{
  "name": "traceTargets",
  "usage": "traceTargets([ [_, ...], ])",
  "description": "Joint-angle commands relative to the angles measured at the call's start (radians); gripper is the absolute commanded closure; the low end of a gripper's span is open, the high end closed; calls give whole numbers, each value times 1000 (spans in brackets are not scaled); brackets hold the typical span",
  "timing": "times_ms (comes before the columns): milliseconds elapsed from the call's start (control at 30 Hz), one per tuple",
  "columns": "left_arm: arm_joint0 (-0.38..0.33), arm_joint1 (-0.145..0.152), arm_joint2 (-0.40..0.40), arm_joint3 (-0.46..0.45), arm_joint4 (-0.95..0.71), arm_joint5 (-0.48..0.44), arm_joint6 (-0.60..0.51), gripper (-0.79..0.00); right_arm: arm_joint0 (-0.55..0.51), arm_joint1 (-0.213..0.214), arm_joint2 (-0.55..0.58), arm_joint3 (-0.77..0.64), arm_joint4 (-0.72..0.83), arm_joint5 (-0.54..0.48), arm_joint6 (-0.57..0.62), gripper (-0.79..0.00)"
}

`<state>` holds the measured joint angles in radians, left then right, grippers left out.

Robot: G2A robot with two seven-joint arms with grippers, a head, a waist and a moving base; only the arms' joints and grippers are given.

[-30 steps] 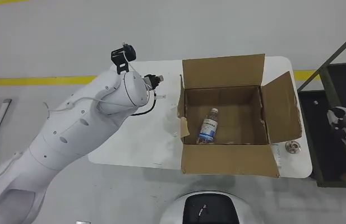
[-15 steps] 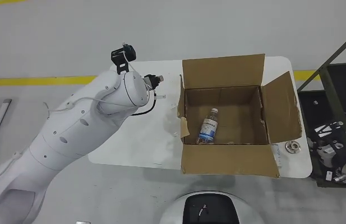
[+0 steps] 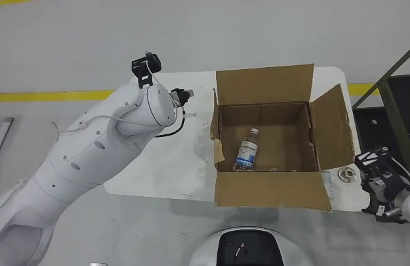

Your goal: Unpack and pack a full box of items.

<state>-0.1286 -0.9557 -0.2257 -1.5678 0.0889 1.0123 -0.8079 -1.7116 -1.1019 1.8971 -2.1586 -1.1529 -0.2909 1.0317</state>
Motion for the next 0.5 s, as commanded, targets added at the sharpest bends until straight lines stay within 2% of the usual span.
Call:
traceTargets([
  [0,0,0,0,0,0,0,0,-785,19,0,-26,9,7,15,18,-123],
  [33,0,0,0,0,0,0,0,-785,27,0,-36,18,18,25,18,-169],
  [67,0,0,0,0,0,0,0,-785,33,-1,-47,31,32,32,19,-252],
  [133,0,0,0,0,0,0,0,-785,47,-1,-61,52,45,53,24,-323],
  [267,0,0,0,0,0,0,0,-785,57,-4,-75,99,98,97,8,-277],
  [367,0,0,0,0,0,0,0,-785,58,-6,-74,122,144,129,-7,-283],
  [467,0,0,0,0,0,0,0,-785,54,-8,-69,141,204,159,-25,-237],
])
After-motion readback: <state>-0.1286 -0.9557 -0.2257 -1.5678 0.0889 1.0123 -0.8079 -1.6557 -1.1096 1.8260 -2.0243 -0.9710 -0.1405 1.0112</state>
